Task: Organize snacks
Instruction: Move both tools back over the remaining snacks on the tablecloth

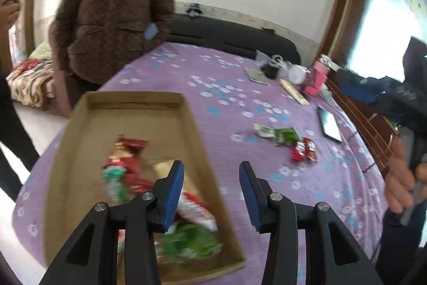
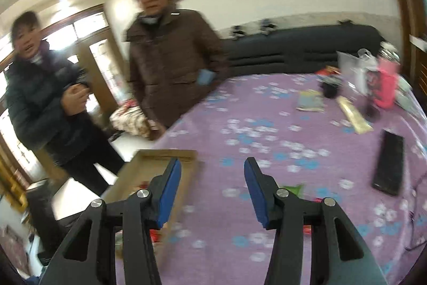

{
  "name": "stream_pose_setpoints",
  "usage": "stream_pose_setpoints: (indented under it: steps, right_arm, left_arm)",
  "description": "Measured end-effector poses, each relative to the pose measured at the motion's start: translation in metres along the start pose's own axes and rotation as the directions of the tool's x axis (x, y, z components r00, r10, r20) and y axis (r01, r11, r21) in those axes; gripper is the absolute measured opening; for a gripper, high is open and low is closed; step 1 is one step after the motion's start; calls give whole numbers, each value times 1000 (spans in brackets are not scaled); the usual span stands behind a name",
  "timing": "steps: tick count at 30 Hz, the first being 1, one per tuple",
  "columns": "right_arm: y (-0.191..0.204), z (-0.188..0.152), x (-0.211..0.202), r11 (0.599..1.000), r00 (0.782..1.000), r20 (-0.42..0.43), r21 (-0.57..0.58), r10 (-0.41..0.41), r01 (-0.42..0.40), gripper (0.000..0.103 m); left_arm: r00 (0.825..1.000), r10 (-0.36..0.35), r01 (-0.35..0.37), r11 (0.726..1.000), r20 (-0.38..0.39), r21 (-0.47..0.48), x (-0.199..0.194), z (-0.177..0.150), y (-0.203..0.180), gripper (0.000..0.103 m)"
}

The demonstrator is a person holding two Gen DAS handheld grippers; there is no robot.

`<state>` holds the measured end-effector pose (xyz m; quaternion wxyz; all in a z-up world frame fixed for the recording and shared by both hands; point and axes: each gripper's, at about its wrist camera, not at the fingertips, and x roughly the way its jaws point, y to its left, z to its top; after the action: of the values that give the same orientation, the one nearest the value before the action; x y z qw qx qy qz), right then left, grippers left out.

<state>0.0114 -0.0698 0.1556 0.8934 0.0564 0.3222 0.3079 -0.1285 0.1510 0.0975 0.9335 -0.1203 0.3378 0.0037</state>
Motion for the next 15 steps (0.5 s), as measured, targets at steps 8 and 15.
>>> stream_pose_setpoints:
  steps: [8, 15]
  right_arm:
    - [-93, -24, 46, 970, 981, -135, 178, -143, 166, 48]
    - [-153, -37, 52, 905, 968, -218, 373, -128, 204, 48]
  left_arm:
    - [990, -46, 55, 996, -134, 65, 48, 24, -66, 45]
    - [970, -8, 14, 1000, -243, 24, 109, 56, -91, 56]
